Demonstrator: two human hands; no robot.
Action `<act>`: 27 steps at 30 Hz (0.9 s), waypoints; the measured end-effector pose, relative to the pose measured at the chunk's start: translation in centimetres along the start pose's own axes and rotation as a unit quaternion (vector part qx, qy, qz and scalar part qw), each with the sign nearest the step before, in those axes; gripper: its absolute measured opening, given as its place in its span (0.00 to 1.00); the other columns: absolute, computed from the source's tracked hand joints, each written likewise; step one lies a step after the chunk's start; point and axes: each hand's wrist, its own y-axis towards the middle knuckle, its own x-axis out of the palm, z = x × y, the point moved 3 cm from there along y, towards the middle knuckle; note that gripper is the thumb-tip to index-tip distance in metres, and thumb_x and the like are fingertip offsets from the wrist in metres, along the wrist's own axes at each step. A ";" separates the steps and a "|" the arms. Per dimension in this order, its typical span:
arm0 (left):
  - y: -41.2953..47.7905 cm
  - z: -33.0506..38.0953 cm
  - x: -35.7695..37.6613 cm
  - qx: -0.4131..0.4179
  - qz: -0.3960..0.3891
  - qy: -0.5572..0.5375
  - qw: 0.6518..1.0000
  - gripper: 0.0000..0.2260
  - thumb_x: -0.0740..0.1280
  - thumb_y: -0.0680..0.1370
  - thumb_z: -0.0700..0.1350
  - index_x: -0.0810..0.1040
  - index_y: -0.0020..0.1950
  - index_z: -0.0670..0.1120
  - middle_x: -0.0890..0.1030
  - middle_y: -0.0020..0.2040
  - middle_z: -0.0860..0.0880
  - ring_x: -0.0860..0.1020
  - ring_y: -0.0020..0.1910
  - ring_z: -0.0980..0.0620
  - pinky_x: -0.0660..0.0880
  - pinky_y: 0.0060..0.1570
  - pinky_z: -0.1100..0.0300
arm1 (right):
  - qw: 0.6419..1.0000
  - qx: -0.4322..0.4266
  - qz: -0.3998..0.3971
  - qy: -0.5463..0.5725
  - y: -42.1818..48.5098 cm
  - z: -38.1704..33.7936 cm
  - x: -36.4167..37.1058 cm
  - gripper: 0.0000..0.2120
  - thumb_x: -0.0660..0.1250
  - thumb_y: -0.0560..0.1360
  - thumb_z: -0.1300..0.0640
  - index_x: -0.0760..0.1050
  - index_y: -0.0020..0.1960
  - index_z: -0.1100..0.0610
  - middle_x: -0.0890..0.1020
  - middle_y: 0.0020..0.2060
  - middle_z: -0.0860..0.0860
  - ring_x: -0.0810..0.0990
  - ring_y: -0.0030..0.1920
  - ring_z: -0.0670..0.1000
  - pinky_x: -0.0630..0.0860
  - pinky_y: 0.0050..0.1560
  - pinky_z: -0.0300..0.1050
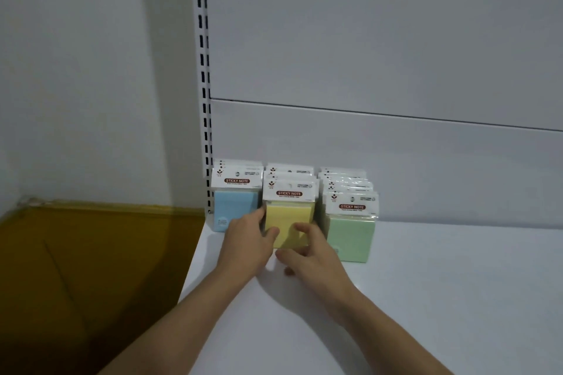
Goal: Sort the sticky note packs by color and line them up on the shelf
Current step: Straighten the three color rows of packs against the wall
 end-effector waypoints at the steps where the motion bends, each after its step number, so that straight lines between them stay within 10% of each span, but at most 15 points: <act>1: 0.0 0.0 0.1 -0.001 -0.001 0.003 1.000 0.19 0.69 0.75 0.47 0.74 0.66 0.51 0.80 0.59 0.49 0.75 0.59 0.50 0.71 0.51 0.60 | 1.000 0.007 -0.002 0.002 -0.1 0.0 -0.1 0.24 0.71 0.70 0.54 0.66 0.64 0.50 0.81 0.51 0.52 0.81 0.45 0.47 0.77 0.51 0.44; 19: -0.3 0.2 0.4 -0.007 0.022 -0.025 0.999 0.20 0.70 0.75 0.49 0.74 0.66 0.50 0.80 0.59 0.48 0.76 0.59 0.48 0.75 0.55 0.56 | 0.998 0.022 0.006 0.061 0.6 -0.4 0.2 0.15 0.72 0.67 0.60 0.73 0.52 0.54 0.76 0.54 0.55 0.80 0.43 0.52 0.74 0.31 0.35; 23: -0.4 0.2 -0.1 -0.008 0.020 -0.044 0.999 0.21 0.71 0.74 0.48 0.75 0.66 0.50 0.81 0.58 0.48 0.77 0.58 0.48 0.77 0.56 0.54 | 0.999 -0.025 0.007 -0.038 -0.4 -0.9 0.3 0.12 0.69 0.70 0.56 0.72 0.50 0.43 0.72 0.56 0.45 0.79 0.48 0.47 0.80 0.46 0.44; 27: -0.2 0.3 -1.0 -0.015 0.019 -0.065 0.998 0.18 0.73 0.72 0.47 0.79 0.61 0.48 0.83 0.54 0.50 0.78 0.56 0.51 0.77 0.55 0.54 | 0.950 -0.095 0.004 -0.298 -1.5 -1.2 -0.4 0.24 0.64 0.74 0.52 0.67 0.69 0.47 0.68 0.65 0.43 0.76 0.59 0.46 0.70 0.59 0.40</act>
